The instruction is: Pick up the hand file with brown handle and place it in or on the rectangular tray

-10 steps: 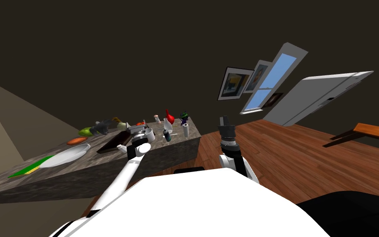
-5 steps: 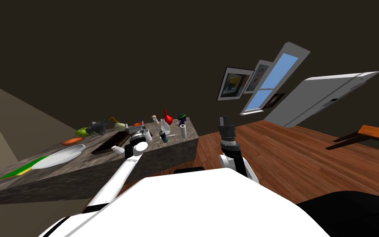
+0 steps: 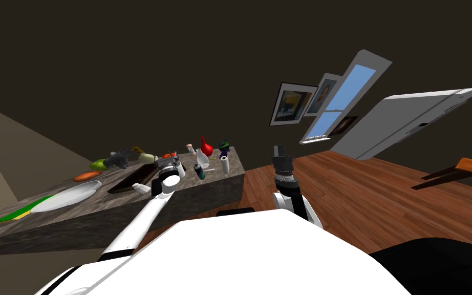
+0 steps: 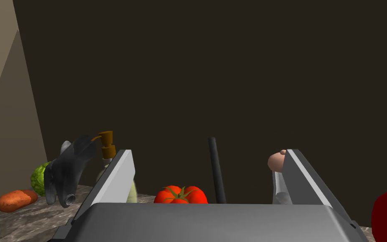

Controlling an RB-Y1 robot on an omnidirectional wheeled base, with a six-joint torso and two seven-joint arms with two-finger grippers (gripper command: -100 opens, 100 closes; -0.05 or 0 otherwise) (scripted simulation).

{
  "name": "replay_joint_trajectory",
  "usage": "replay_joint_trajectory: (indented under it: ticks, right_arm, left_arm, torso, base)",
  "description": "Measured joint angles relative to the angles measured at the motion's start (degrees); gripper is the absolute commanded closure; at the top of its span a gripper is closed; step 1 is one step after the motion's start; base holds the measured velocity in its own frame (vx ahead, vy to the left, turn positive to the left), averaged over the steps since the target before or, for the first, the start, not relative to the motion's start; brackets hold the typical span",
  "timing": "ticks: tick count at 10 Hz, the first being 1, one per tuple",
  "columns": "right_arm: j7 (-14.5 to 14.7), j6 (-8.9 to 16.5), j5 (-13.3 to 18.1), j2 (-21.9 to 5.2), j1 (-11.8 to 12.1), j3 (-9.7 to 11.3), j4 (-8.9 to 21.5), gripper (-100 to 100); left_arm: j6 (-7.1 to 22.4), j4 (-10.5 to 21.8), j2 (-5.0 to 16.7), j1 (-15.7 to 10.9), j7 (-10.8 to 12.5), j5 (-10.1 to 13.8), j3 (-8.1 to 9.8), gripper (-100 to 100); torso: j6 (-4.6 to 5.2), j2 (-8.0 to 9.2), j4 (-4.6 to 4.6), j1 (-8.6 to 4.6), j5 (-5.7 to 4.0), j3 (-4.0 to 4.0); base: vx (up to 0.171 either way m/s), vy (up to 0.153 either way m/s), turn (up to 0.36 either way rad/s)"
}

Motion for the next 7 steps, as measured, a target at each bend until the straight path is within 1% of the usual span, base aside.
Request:
replay_joint_trajectory:
  ticks: [1,2,3,4,6,7]
  right_arm:
    - [0.0,0.0,0.0,0.0,0.0,0.0,0.0,0]
    - [0.0,0.0,0.0,0.0,0.0,0.0,0.0,0]
    - [0.0,0.0,0.0,0.0,0.0,0.0,0.0,0]
    - [0.0,0.0,0.0,0.0,0.0,0.0,0.0,0]
    - [0.0,0.0,0.0,0.0,0.0,0.0,0.0,0]
    - [0.0,0.0,0.0,0.0,0.0,0.0,0.0,0]
  left_arm:
    - [0.6,1.2,0.8,-0.5,0.1,1.8,0.08,-100]
    - [0.9,1.9,1.1,-0.8,0.3,3.0,-0.01,-100]
    - [1.4,3.0,2.0,-1.1,0.8,4.6,0.06,-100]
    - [1.8,3.4,2.4,-1.0,1.1,5.6,0.13,-100]
    - [3.3,5.2,4.1,-1.2,1.3,9.5,0.48,-100]
    - [3.8,5.8,4.5,-1.3,1.5,10.7,0.46,-100]
  torso:
    - [0.00,-0.01,0.00,-0.01,0.00,0.00]
    - [0.00,-0.01,0.00,0.02,0.01,0.00]
    - [-0.01,-0.01,0.00,0.03,0.01,0.00]
    - [-0.01,0.02,0.00,0.07,0.02,0.01]
    - [-0.01,-0.09,-0.02,-0.02,0.00,-0.05]
    - [0.00,-0.06,-0.02,0.03,0.01,-0.04]
  base:
    - [0.038,-0.072,0.023]
    - [0.038,-0.071,0.026]
    - [0.031,-0.061,0.021]
    - [0.047,-0.071,0.033]
    - [0.060,-0.083,0.032]
    - [0.039,-0.063,0.020]
